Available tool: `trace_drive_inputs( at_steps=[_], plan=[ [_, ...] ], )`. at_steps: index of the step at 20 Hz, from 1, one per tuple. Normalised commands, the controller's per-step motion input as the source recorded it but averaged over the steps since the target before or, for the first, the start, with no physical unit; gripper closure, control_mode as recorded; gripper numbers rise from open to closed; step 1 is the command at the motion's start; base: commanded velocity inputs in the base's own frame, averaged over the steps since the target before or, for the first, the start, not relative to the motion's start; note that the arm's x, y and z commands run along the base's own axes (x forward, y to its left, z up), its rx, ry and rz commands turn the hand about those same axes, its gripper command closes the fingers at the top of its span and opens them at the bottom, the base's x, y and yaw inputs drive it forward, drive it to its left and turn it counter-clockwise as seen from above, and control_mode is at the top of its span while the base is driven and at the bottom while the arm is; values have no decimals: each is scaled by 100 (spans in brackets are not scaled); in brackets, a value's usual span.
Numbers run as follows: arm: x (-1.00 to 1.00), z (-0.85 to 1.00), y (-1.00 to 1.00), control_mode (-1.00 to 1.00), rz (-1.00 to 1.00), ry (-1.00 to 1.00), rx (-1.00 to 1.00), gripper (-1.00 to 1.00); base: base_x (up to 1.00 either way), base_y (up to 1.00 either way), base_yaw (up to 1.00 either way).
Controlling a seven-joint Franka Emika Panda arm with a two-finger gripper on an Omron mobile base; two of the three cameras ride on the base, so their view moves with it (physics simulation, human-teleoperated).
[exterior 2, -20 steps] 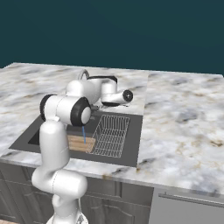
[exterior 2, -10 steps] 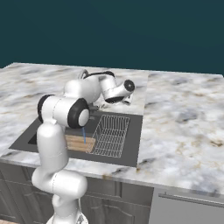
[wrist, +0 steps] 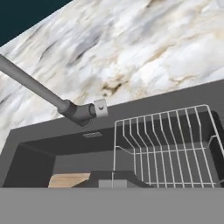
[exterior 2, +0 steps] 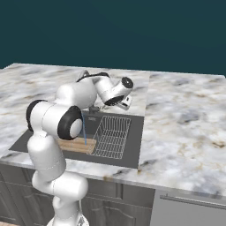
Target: Turn on the sink faucet with hot water and rinse the cutting board for ten seconds, then turn off the faucet. Push the cutting board to reach the water if necessary.
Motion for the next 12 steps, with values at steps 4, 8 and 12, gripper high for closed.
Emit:
trace_drive_inputs(
  at_steps=[4, 8, 12],
  plan=[
    [-62, 0, 20, -100, -4, 8, -4, 100, 0, 0, 0],
    [-52, 0, 43, -100, -2, 5, -9, 100, 0, 0, 0],
    [-35, 0, 51, -100, 0, 1, -11, 100, 0, 0, 0]
  ],
)
